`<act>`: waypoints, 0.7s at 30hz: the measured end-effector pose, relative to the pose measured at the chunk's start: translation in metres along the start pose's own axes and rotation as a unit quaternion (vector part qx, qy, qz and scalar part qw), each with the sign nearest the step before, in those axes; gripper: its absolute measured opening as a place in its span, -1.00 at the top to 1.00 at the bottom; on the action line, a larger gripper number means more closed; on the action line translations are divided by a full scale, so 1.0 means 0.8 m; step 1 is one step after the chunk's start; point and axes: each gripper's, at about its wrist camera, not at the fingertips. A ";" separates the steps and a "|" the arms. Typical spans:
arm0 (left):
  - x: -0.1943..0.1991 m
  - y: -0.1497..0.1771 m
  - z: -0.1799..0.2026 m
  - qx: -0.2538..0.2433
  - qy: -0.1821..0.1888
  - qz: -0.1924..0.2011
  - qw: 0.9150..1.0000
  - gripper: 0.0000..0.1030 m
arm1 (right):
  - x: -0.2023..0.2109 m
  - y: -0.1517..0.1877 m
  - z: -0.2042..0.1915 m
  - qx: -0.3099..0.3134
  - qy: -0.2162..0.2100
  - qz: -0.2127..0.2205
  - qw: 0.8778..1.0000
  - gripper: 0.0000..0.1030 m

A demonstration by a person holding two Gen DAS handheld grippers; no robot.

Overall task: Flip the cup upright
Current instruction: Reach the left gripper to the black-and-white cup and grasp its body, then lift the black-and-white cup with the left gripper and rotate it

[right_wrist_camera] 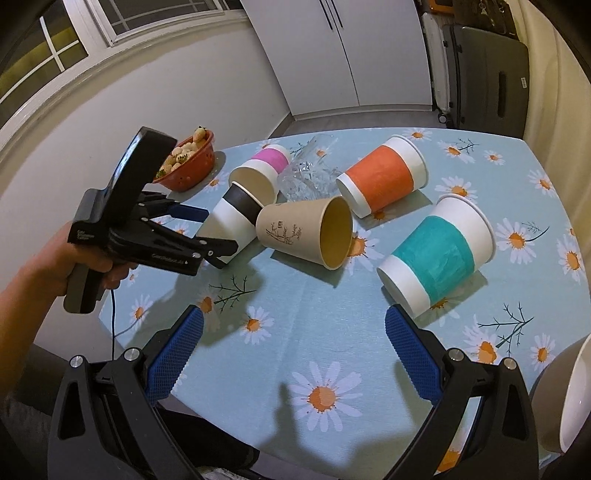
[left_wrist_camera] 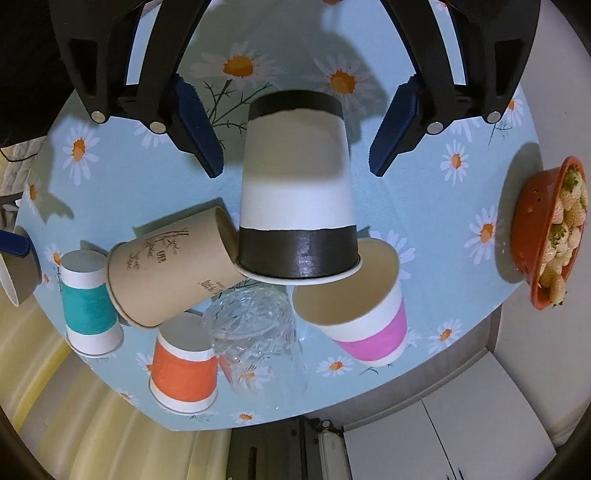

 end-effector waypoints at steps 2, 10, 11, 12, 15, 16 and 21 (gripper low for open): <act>-0.004 0.001 -0.001 0.001 0.002 -0.006 1.000 -0.36 | 0.001 0.001 0.002 -0.001 -0.001 0.000 1.000 -0.90; -0.008 0.005 -0.004 0.010 0.000 -0.016 1.000 -0.15 | 0.003 0.001 0.005 -0.006 -0.007 0.001 1.000 -0.90; -0.008 0.005 -0.004 0.011 0.000 -0.016 1.000 -0.15 | 0.003 0.001 0.004 -0.005 -0.008 0.001 1.000 -0.90; -0.007 0.006 -0.006 0.014 0.000 -0.016 1.000 -0.15 | 0.004 0.001 0.003 -0.004 -0.008 0.001 1.000 -0.90; -0.001 0.009 -0.008 0.026 -0.003 -0.010 1.000 -0.15 | 0.005 0.002 0.004 -0.007 -0.011 0.002 1.000 -0.90; 0.001 0.008 -0.010 0.031 -0.002 -0.008 0.999 -0.15 | 0.006 0.002 0.005 -0.008 -0.012 0.002 1.000 -0.90; 0.026 0.017 -0.020 0.069 0.008 0.004 0.998 -0.14 | 0.013 0.003 0.008 -0.023 -0.027 0.005 0.999 -0.90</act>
Point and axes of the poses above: each gripper's, at about its wrist camera, not at the fingertips, and x roughly against the way its jaws point, z to its right, y to its underside, and after that the axes turned 3 degrees about z, right-handed
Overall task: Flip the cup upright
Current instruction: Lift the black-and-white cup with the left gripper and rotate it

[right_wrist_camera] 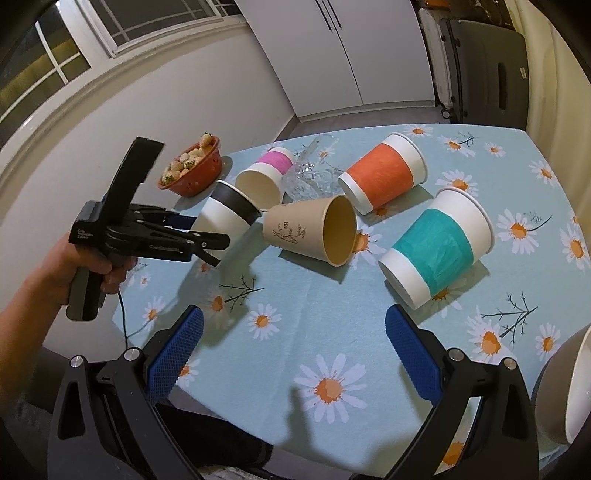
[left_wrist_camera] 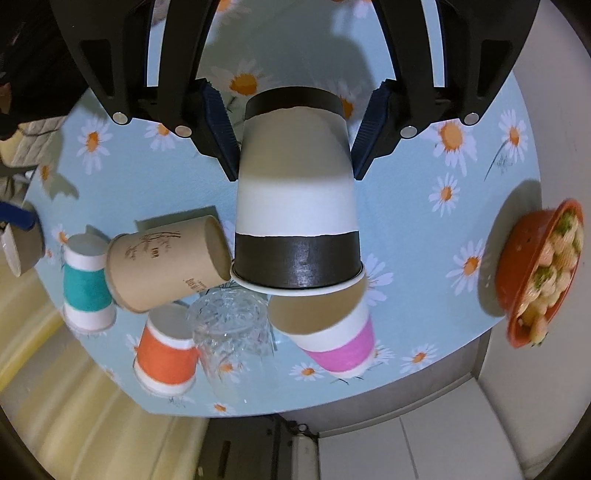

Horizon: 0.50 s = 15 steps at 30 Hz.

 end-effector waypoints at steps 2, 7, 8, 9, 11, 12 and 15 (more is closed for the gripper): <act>0.016 0.006 -0.003 0.023 0.014 0.008 1.000 -0.14 | 0.003 0.000 0.000 -0.004 -0.004 0.000 1.000 -0.90; 0.041 0.030 0.001 0.081 0.059 0.020 0.995 -0.14 | 0.015 -0.001 0.000 -0.021 -0.022 0.001 1.000 -0.90; 0.044 0.037 0.004 0.092 0.070 0.021 0.993 -0.14 | 0.018 -0.001 -0.001 -0.022 -0.025 0.002 0.999 -0.90; 0.046 0.045 0.008 0.109 0.086 0.021 0.990 -0.14 | 0.022 -0.001 -0.002 -0.022 -0.025 0.004 0.999 -0.90; 0.047 0.060 0.015 0.128 0.106 0.020 0.986 -0.14 | 0.026 0.000 -0.005 -0.022 -0.027 0.003 0.999 -0.90; 0.047 0.064 0.015 0.135 0.116 0.019 0.984 -0.14 | 0.029 0.001 -0.006 -0.020 -0.029 0.001 0.999 -0.90; 0.047 0.084 0.023 0.155 0.141 0.022 0.978 -0.14 | 0.035 0.003 -0.009 -0.015 -0.027 -0.002 1.000 -0.90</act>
Point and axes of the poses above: each gripper's, at about its wrist camera, not at the fingertips, and x roughly against the way its jaws point, z to its right, y to its underside, and after that the axes turned 3 degrees about z, right-handed
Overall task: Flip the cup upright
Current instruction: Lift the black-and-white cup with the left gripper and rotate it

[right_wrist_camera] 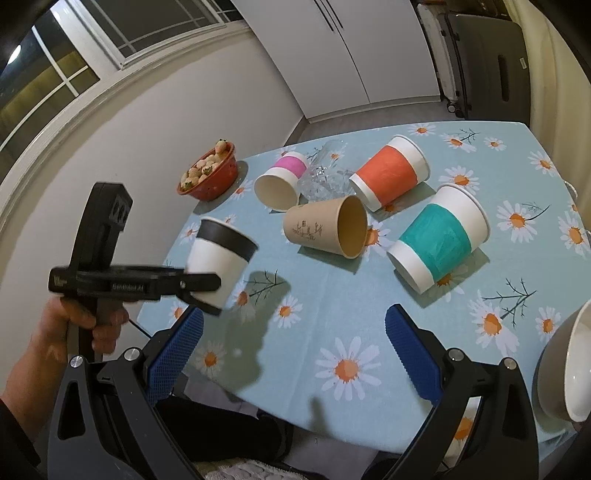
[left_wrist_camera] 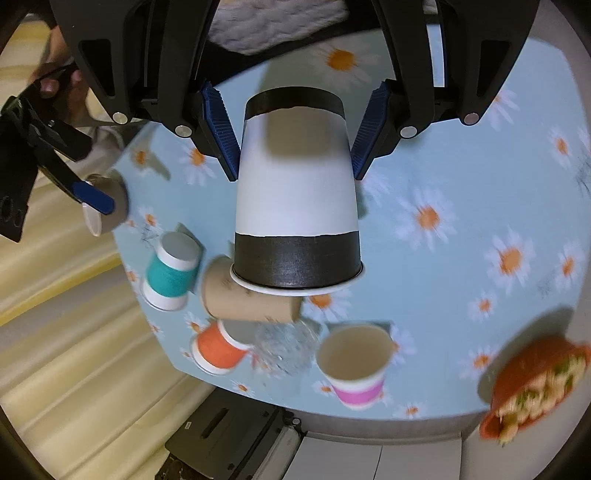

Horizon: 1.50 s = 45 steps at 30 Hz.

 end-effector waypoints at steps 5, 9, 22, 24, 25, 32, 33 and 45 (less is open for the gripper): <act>-0.010 0.029 0.018 0.043 0.040 0.006 0.998 -0.14 | 0.012 0.005 0.002 -0.007 0.000 -0.002 1.000 -0.90; -0.027 0.046 0.027 0.073 0.061 0.010 0.995 -0.14 | 0.021 0.006 0.005 -0.014 -0.002 -0.008 1.000 -0.90; -0.075 0.065 0.050 0.106 0.056 0.004 0.993 -0.16 | 0.027 0.011 0.027 -0.051 -0.010 -0.027 0.998 -0.90; -0.075 0.066 0.047 0.109 0.052 0.004 0.993 -0.16 | 0.023 0.013 0.027 -0.053 -0.013 -0.033 0.998 -0.90; -0.077 0.066 0.047 0.109 0.048 0.005 0.993 -0.16 | 0.021 0.014 0.027 -0.054 -0.013 -0.035 0.998 -0.90; -0.074 0.066 0.046 0.100 0.033 0.010 0.994 -0.30 | 0.012 0.017 0.025 -0.058 -0.018 -0.045 0.997 -0.90; -0.072 0.066 0.045 0.100 0.032 0.012 0.994 -0.32 | 0.012 0.017 0.024 -0.057 -0.018 -0.044 0.997 -0.90; -0.030 0.067 0.029 0.099 0.042 0.037 0.994 -0.35 | 0.007 0.010 0.013 -0.064 -0.036 -0.052 0.996 -0.90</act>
Point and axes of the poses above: each gripper's, at about its wrist camera, not at the fingertips, and x roughly against the way its jaws point, z to its right, y to its underside, and after that the axes turned 3 degrees about z, right-handed
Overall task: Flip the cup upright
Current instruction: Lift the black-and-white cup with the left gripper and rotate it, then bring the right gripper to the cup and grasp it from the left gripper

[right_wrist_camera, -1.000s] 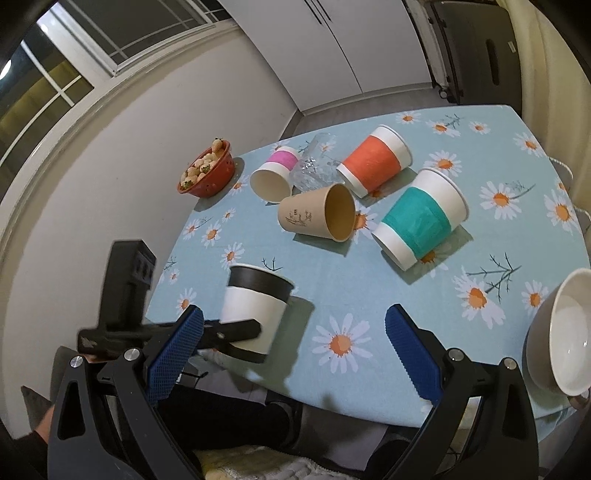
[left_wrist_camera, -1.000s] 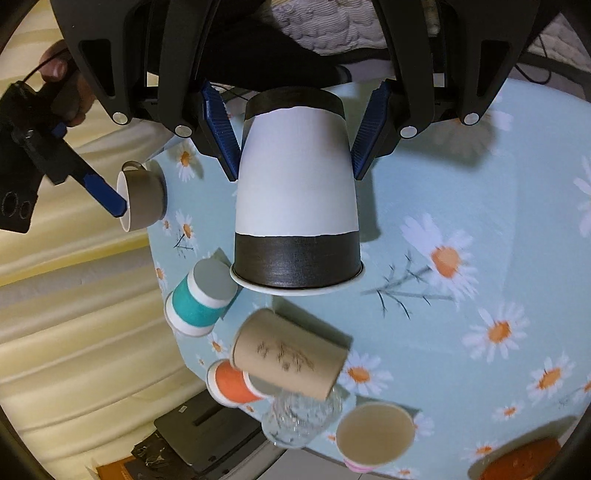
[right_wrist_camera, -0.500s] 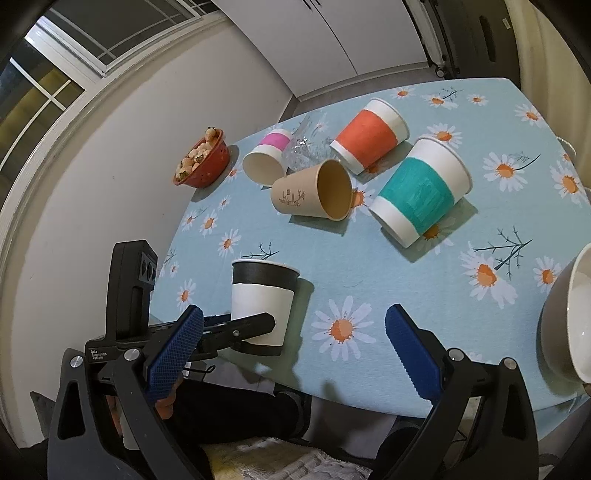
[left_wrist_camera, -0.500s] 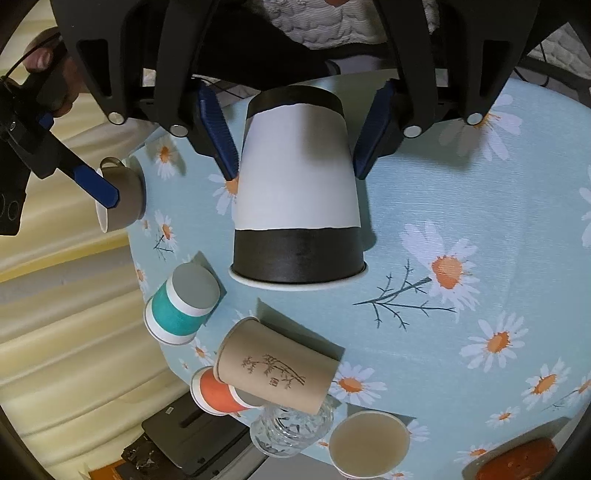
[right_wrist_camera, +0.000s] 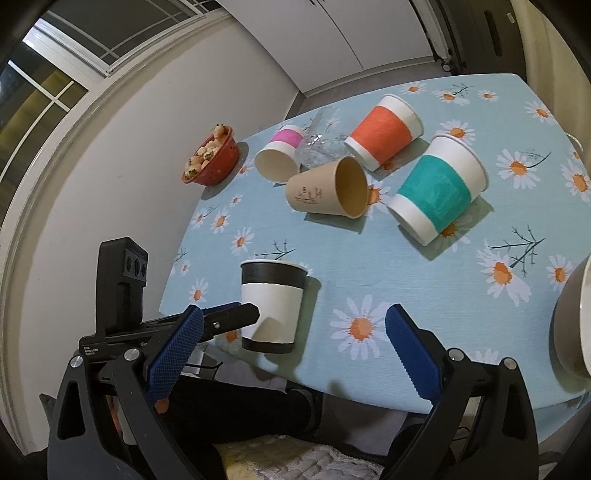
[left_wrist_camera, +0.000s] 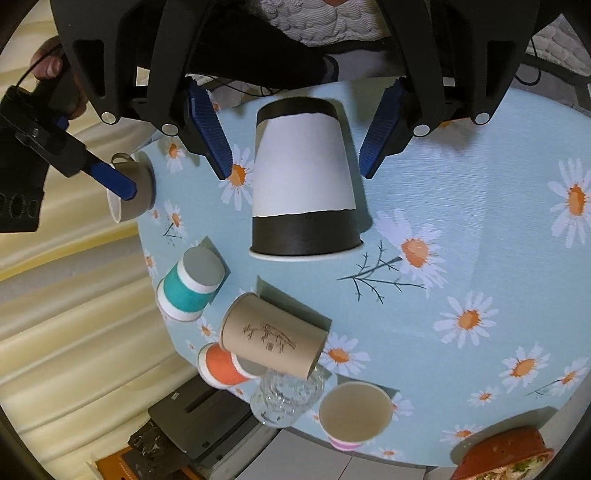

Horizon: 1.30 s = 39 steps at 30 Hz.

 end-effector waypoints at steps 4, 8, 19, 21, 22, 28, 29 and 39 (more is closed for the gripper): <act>0.020 0.003 -0.005 -0.005 0.009 0.009 1.000 -0.35 | -0.009 -0.003 -0.009 0.003 -0.003 -0.012 1.000 -0.90; 0.042 0.009 -0.015 0.001 0.025 0.020 1.000 -0.35 | -0.023 -0.005 -0.017 0.003 -0.007 -0.030 1.000 -0.90; 0.090 0.043 -0.048 0.016 0.044 0.064 0.997 -0.68 | -0.090 -0.006 -0.042 0.016 0.013 -0.093 0.995 -0.90; 0.097 0.048 -0.055 0.022 0.051 0.073 0.996 -0.80 | -0.103 -0.006 -0.048 0.021 0.020 -0.103 0.994 -0.90; 0.100 0.051 -0.058 0.023 0.055 0.076 0.995 -0.83 | -0.109 -0.005 -0.050 0.024 0.025 -0.107 0.994 -0.90; 0.108 0.066 -0.068 0.018 0.055 0.086 0.995 -0.87 | -0.139 -0.006 -0.061 0.030 0.051 -0.128 0.990 -0.90; 0.110 0.068 -0.070 0.018 0.054 0.088 0.994 -0.87 | -0.143 -0.006 -0.062 0.029 0.057 -0.131 0.989 -0.90; 0.111 0.083 -0.081 -0.004 0.048 0.100 0.994 -0.87 | -0.172 -0.007 -0.060 0.027 0.105 -0.156 0.982 -0.52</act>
Point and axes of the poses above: each gripper's, at about its wrist camera, not at the fingertips, and x roughly against the way its jaws point, z to its right, y to its underside, and after that the axes turned 3 degrees about z, right-handed
